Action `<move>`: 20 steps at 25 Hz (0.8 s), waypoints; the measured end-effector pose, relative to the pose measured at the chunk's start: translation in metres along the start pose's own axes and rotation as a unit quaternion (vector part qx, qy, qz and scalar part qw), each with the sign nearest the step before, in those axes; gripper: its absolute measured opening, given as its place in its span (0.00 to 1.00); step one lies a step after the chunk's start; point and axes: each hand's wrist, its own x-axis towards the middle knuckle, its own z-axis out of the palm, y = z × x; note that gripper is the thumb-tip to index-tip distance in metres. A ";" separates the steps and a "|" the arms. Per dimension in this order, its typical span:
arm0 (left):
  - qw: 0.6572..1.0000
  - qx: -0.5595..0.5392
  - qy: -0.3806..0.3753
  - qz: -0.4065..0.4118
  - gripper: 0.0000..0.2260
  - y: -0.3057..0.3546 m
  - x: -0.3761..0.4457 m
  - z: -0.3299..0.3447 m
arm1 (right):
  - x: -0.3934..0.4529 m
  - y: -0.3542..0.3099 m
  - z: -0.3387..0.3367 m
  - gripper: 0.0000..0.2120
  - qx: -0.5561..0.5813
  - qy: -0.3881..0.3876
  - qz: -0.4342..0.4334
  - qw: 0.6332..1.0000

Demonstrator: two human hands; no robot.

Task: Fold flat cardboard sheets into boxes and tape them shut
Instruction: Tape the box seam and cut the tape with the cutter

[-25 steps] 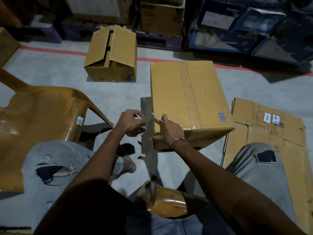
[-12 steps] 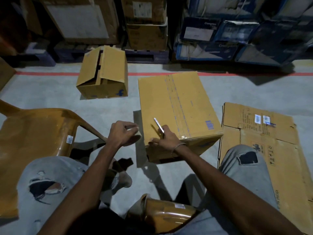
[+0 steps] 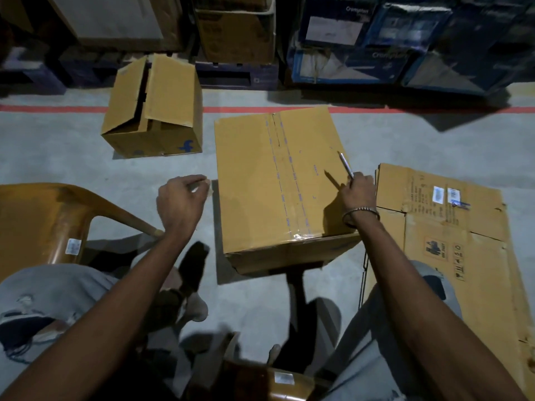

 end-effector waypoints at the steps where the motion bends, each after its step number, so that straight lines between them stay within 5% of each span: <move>1: 0.998 -0.019 0.014 -0.065 0.11 -0.009 0.002 0.007 | 0.005 0.003 -0.001 0.14 -0.004 0.007 0.019 1.000; 4: 0.962 -0.108 0.013 -0.252 0.09 -0.035 0.002 0.033 | 0.011 0.011 0.004 0.14 -0.010 -0.015 0.058 0.998; 8: 0.911 -0.203 -0.006 -0.359 0.03 -0.047 -0.006 0.065 | 0.009 0.015 0.006 0.11 -0.010 -0.013 0.069 0.998; 20: 0.922 -0.126 -0.072 -0.358 0.07 -0.076 -0.072 0.017 | -0.088 0.044 -0.024 0.10 -0.043 -0.175 0.057 0.982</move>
